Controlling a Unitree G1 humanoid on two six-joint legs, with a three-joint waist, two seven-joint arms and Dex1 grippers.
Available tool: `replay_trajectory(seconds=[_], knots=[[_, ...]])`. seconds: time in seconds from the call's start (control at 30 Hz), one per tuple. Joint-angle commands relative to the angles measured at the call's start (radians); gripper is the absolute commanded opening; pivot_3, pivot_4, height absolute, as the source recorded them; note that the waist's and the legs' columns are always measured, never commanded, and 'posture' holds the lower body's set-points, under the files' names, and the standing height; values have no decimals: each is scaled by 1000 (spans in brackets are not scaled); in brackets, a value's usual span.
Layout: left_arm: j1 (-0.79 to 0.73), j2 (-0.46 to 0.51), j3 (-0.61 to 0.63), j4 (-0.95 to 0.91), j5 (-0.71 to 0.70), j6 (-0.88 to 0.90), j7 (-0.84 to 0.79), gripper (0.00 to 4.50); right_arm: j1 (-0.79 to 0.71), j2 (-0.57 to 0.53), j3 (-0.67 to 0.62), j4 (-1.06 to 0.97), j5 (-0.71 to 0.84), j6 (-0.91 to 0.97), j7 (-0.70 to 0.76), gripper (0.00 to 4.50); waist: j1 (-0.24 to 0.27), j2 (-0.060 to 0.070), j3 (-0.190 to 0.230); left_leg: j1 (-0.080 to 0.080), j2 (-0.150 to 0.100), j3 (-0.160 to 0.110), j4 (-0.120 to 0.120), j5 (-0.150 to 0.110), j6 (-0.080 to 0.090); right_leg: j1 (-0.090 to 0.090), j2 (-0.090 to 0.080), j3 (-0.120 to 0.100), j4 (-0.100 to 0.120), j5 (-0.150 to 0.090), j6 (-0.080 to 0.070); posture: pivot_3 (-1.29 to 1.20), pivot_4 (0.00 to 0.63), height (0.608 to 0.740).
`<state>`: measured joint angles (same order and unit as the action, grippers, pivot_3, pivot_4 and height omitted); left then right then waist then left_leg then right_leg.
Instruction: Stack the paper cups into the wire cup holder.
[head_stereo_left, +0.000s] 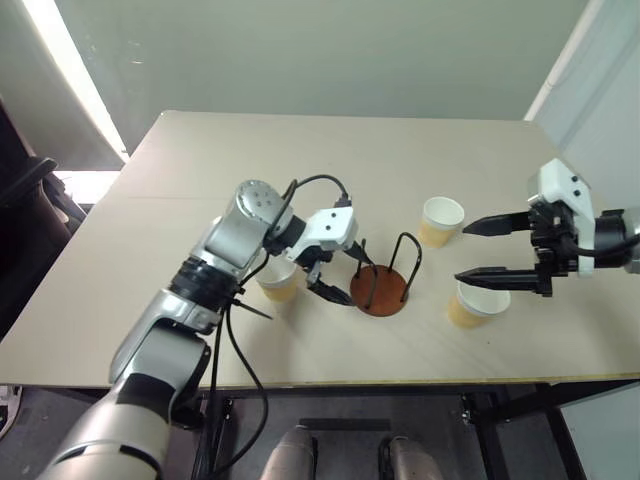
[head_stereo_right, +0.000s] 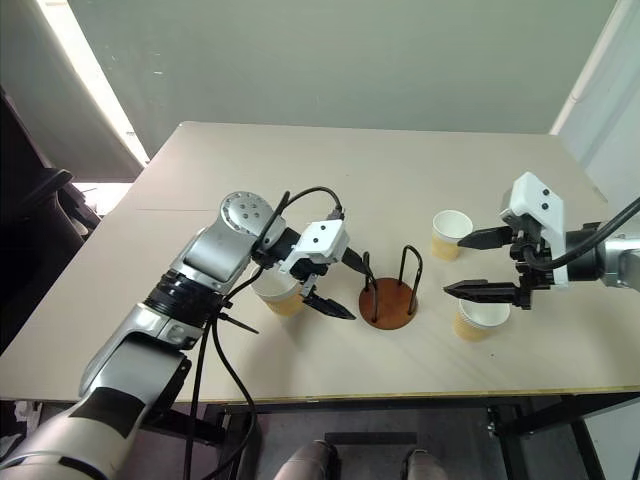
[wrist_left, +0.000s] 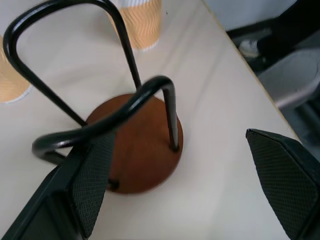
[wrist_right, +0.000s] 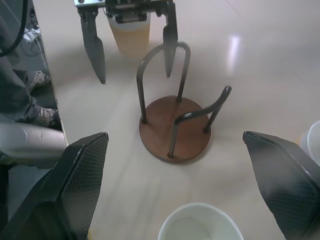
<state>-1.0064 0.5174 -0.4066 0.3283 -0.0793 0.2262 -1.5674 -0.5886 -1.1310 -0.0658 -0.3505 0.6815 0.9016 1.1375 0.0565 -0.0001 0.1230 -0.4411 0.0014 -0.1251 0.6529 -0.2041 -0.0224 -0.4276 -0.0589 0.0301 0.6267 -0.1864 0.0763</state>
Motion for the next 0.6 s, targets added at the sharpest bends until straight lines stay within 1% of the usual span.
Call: replay_trajectory(seconds=[0.03,0.23,0.33,0.6], knots=[[15,31,20,-69,1,15,11,4461,-53,36,25,3,-24,-19,-30,4500,-1,0,0,0,0,0,0,0,0,0,0,0,0,0,0,0,150,740],[55,94,60,-148,-32,85,33,4461,-124,103,49,43,-56,-24,-73,4500,-5,0,0,0,1,-1,0,0,0,-1,-2,0,0,0,-4,0,150,740],[59,119,114,-177,-68,132,56,4461,-164,143,68,79,-109,-70,-111,4500,-6,0,0,0,1,-1,0,0,0,-1,-2,0,1,-1,-6,0,150,740],[84,199,200,-241,-141,221,78,4461,-194,196,62,115,-144,-106,-143,4500,-8,0,0,0,2,-1,-1,-1,-2,-3,-2,-1,1,1,-8,0,150,740]])
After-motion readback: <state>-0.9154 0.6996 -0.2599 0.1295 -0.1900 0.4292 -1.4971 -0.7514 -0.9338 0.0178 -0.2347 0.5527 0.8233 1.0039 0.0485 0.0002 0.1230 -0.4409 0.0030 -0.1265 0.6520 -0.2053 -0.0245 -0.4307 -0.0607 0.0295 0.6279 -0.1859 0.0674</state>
